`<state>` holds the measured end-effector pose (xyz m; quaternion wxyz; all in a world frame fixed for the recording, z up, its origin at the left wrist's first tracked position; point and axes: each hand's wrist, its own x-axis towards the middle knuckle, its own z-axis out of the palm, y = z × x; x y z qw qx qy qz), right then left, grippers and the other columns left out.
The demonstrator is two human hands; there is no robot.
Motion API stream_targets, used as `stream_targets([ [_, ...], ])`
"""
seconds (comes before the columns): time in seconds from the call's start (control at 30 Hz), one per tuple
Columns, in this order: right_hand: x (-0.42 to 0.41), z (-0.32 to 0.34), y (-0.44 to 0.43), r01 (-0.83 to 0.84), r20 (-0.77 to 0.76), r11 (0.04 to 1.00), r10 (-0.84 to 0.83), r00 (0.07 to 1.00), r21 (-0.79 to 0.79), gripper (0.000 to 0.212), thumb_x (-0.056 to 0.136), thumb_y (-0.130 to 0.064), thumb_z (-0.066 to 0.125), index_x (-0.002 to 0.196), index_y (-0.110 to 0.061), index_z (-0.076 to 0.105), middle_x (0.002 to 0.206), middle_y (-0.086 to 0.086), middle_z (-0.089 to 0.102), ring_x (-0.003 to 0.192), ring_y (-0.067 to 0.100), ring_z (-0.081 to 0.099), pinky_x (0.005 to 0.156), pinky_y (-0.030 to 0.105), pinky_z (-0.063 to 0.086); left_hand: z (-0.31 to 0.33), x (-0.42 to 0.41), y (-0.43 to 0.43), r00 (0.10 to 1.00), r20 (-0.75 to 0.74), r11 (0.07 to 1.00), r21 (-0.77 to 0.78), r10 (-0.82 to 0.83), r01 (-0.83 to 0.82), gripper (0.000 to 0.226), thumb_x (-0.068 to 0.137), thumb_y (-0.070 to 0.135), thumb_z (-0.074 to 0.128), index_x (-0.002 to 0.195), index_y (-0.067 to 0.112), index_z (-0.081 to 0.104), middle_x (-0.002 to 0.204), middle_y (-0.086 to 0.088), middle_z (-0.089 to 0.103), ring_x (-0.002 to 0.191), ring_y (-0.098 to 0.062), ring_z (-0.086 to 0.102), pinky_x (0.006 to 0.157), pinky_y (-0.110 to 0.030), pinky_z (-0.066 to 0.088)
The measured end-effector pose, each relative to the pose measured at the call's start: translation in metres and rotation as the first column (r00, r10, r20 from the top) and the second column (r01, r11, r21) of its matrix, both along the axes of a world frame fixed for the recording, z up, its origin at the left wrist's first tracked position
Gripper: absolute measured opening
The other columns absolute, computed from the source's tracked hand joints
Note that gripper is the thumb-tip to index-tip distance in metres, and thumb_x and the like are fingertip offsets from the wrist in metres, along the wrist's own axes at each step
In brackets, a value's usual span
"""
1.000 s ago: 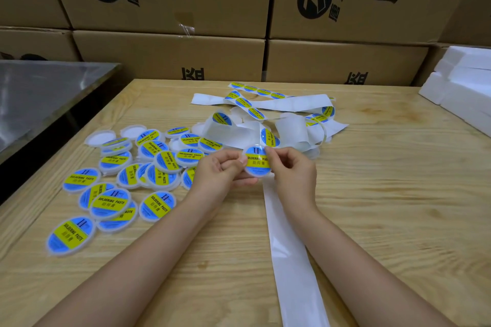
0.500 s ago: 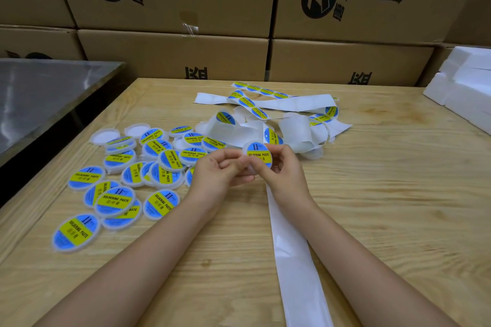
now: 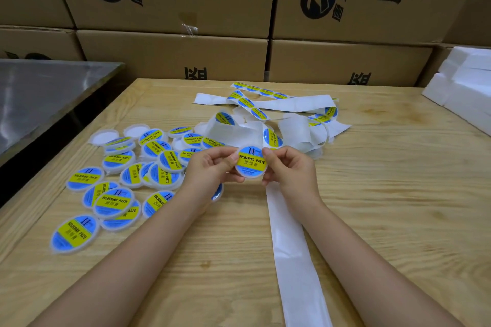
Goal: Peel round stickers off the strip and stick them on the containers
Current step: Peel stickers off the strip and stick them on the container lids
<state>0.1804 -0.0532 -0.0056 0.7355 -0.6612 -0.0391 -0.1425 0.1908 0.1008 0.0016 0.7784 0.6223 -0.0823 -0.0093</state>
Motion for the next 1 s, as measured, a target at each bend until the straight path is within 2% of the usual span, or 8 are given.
stream_targets([
  [0.1, 0.002, -0.004, 0.002, 0.01, -0.046, 0.999, -0.008, 0.999, 0.044, 0.012, 0.093, -0.019, 0.056, 0.088, -0.01, 0.062, 0.056, 0.001, 0.062, 0.044, 0.013, 0.052, 0.044, 0.026, 0.048, 0.0, 0.002, -0.002, 0.995, 0.039, 0.994, 0.05, 0.093, -0.095, 0.012, 0.088, 0.001, 0.056, 0.084, 0.006, 0.065, 0.06, -0.001, 0.068, 0.047, -0.014, 0.059, 0.048, -0.023, 0.052],
  [0.2, 0.007, -0.007, -0.001, 0.086, -0.075, 0.994, -0.081, 0.994, 0.068, 0.009, 0.096, -0.022, 0.051, 0.105, -0.025, 0.052, 0.072, -0.002, 0.069, 0.054, 0.014, 0.058, 0.052, 0.029, 0.048, -0.001, 0.006, 0.0, 0.928, 0.163, 0.923, 0.137, 0.336, -0.359, 0.014, 0.09, 0.006, 0.057, 0.083, 0.016, 0.064, 0.061, 0.005, 0.064, 0.048, -0.007, 0.056, 0.051, -0.019, 0.049],
  [0.3, 0.01, -0.011, -0.009, 0.134, -0.032, 0.979, -0.14, 0.99, -0.154, 0.015, 0.096, -0.02, 0.05, 0.099, -0.034, 0.054, 0.078, -0.007, 0.071, 0.075, 0.012, 0.063, 0.073, 0.032, 0.049, 0.001, 0.013, 0.015, 0.776, 0.357, 0.746, 0.253, 0.52, -0.616, 0.014, 0.092, 0.014, 0.054, 0.097, 0.019, 0.066, 0.086, 0.002, 0.067, 0.071, -0.005, 0.057, 0.067, -0.017, 0.045],
  [0.4, 0.008, -0.016, -0.01, 0.102, -0.029, 0.912, -0.123, 0.992, -0.398, 0.012, 0.093, -0.021, 0.054, 0.095, -0.03, 0.062, 0.086, -0.009, 0.071, 0.087, 0.013, 0.066, 0.08, 0.028, 0.048, 0.001, 0.021, 0.032, 0.667, 0.489, 0.565, 0.361, 0.562, -0.741, 0.023, 0.094, 0.013, 0.048, 0.11, 0.013, 0.064, 0.103, -0.004, 0.065, 0.09, -0.02, 0.058, 0.083, -0.032, 0.045],
  [0.6, 0.009, -0.022, -0.012, 0.137, 0.017, 0.648, -0.188, 0.982, -0.749, 0.028, 0.087, -0.02, 0.06, 0.114, -0.012, 0.064, 0.11, 0.0, 0.067, 0.105, 0.016, 0.058, 0.081, 0.019, 0.037, -0.01, 0.028, 0.046, 0.64, 0.504, 0.284, 0.612, 0.579, -0.738, 0.034, 0.093, 0.008, 0.042, 0.117, 0.021, 0.062, 0.121, -0.006, 0.055, 0.106, -0.026, 0.053, 0.097, -0.039, 0.023],
  [0.8, 0.009, -0.022, -0.014, 0.112, 0.016, 0.607, -0.162, 0.987, -0.787, 0.036, 0.084, -0.018, 0.063, 0.119, -0.011, 0.061, 0.117, 0.002, 0.064, 0.11, 0.017, 0.055, 0.086, 0.019, 0.036, -0.015, 0.029, 0.046, 0.678, 0.544, 0.145, 0.717, 0.494, -0.682, 0.031, 0.09, 0.008, 0.048, 0.113, 0.017, 0.065, 0.128, -0.007, 0.052, 0.116, -0.028, 0.047, 0.099, -0.041, 0.021],
  [0.87, 0.009, -0.02, -0.014, 0.135, 0.014, 0.644, -0.189, 0.982, -0.753, 0.029, 0.086, -0.015, 0.06, 0.114, -0.012, 0.064, 0.112, 0.001, 0.066, 0.105, 0.016, 0.059, 0.08, 0.016, 0.036, -0.01, 0.025, 0.041, 0.663, 0.627, 0.143, 0.673, 0.41, -0.725, 0.028, 0.087, 0.006, 0.051, 0.109, 0.014, 0.066, 0.126, -0.009, 0.055, 0.114, -0.031, 0.049, 0.101, -0.042, 0.022],
  [1.0, 0.011, -0.016, -0.016, 0.253, 0.043, 0.717, -0.297, 0.954, -0.649, 0.024, 0.091, -0.008, 0.049, 0.103, -0.012, 0.069, 0.095, 0.003, 0.071, 0.088, 0.02, 0.062, 0.065, 0.019, 0.034, 0.001, 0.009, 0.011, 0.634, 0.773, 0.424, 0.567, 0.022, -0.706, 0.026, 0.078, 0.0, 0.052, 0.095, 0.003, 0.07, 0.093, -0.012, 0.071, 0.085, -0.031, 0.066, 0.079, -0.038, 0.046],
])
